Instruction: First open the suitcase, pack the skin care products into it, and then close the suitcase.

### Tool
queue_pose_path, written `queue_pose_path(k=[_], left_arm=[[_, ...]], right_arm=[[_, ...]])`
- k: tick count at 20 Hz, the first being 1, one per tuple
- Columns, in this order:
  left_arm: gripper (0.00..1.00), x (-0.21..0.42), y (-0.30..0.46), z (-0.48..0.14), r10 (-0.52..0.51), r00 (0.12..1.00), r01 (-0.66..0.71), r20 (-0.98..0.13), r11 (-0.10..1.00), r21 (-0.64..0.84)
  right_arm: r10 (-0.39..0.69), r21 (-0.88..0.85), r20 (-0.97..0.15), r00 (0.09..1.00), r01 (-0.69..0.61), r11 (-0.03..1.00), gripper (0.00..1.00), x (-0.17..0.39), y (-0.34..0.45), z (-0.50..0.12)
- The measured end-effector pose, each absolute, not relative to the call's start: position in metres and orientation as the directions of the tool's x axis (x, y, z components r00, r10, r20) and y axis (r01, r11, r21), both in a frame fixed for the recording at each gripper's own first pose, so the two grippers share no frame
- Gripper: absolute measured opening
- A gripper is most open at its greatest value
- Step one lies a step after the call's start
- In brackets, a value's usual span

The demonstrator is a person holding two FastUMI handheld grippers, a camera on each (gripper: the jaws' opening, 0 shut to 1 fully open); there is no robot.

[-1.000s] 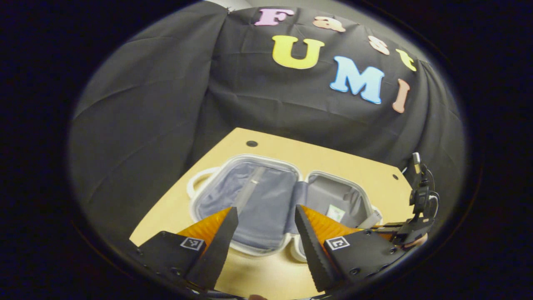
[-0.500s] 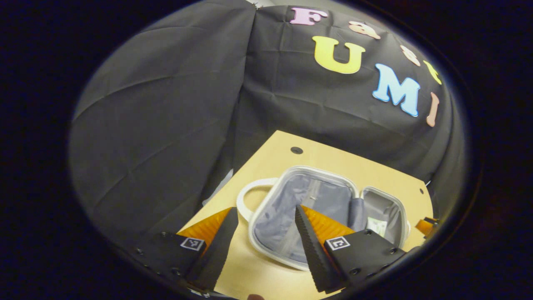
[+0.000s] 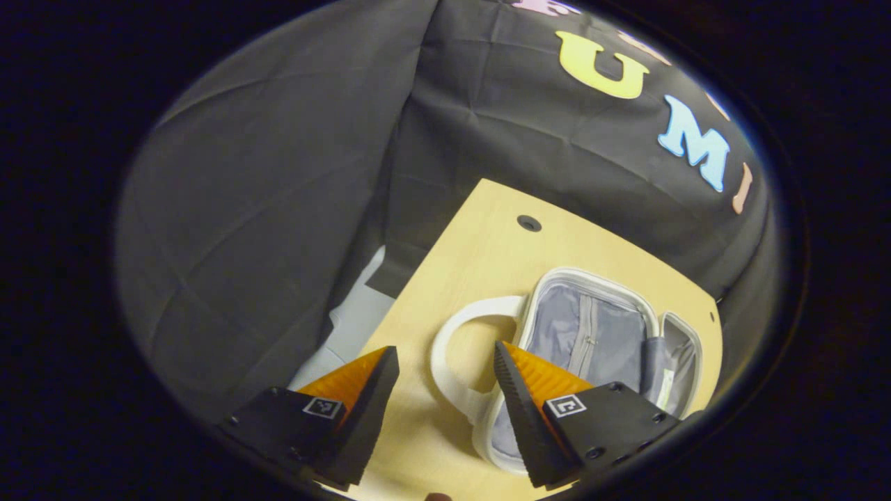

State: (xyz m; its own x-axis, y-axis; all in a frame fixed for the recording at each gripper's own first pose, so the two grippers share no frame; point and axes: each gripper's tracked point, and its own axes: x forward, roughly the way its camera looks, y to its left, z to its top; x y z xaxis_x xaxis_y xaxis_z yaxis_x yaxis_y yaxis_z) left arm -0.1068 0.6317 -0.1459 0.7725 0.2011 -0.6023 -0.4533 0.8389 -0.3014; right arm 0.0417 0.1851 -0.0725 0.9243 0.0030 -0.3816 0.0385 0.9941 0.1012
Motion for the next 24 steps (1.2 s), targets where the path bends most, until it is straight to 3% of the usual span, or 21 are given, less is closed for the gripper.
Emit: queue_pose_path(k=[6,7,8,10,11,12,13,14,16,17,18,19,24], left_arm=[[0.90,-0.083,0.645,-0.183,0.144,0.784,-0.474,-0.604,0.768,-0.432],[0.88,-0.082,0.646,-0.188,0.132,0.785,-0.485,-0.605,0.739,-0.468],[0.80,-0.084,0.646,-0.194,0.120,0.784,-0.498,-0.609,0.708,-0.502],[0.77,-0.081,0.650,-0.197,0.115,0.806,-0.504,-0.581,0.647,-0.572],[0.49,-0.082,0.647,-0.196,0.092,0.808,-0.507,-0.581,0.610,-0.609],[0.48,-0.082,0.644,-0.197,0.083,0.806,-0.516,-0.586,0.583,-0.627],[0.29,-0.082,0.649,-0.200,0.092,0.798,-0.530,-0.596,0.579,-0.620],[0.29,-0.082,0.650,-0.198,0.090,0.804,-0.528,-0.588,0.561,-0.637],[0.17,-0.084,0.645,-0.187,0.098,0.810,-0.523,-0.578,0.565,-0.638],[0.17,-0.087,0.645,-0.186,0.105,0.809,-0.525,-0.578,0.572,-0.631],[0.09,-0.085,0.642,-0.176,0.102,0.813,-0.517,-0.573,0.579,-0.631],[0.12,-0.087,0.638,-0.164,0.099,0.822,-0.505,-0.561,0.583,-0.636],[0.12,-0.094,0.611,-0.065,0.071,0.904,-0.375,-0.422,0.608,-0.700]], right_arm=[[0.004,0.085,-0.396,0.918,0.032,0.996,0.95,0.036,0.184,-0.072],[0.005,0.084,-0.394,0.919,0.031,0.996,0.95,0.036,0.184,-0.071],[0.006,0.086,-0.391,0.920,0.030,0.996,0.95,0.036,0.184,-0.070],[0.007,0.091,-0.391,0.920,0.031,0.995,0.95,0.037,0.184,-0.070],[0.009,0.094,-0.390,0.921,0.030,0.995,0.95,0.037,0.184,-0.069],[0.011,0.095,-0.387,0.922,0.028,0.995,0.95,0.038,0.185,-0.069],[0.011,0.092,-0.385,0.923,0.026,0.995,0.94,0.038,0.185,-0.069],[0.012,0.090,-0.381,0.924,0.024,0.996,0.95,0.038,0.186,-0.067],[0.016,0.086,-0.374,0.927,0.018,0.996,0.95,0.036,0.186,-0.065],[0.021,0.088,-0.373,0.928,0.013,0.996,0.95,0.035,0.186,-0.065],[0.024,0.091,-0.372,0.928,0.011,0.996,0.94,0.035,0.187,-0.064],[0.026,0.094,-0.370,0.929,0.010,0.995,0.95,0.034,0.187,-0.063],[0.032,0.109,-0.349,0.937,0.007,0.994,0.94,0.032,0.185,-0.058]])
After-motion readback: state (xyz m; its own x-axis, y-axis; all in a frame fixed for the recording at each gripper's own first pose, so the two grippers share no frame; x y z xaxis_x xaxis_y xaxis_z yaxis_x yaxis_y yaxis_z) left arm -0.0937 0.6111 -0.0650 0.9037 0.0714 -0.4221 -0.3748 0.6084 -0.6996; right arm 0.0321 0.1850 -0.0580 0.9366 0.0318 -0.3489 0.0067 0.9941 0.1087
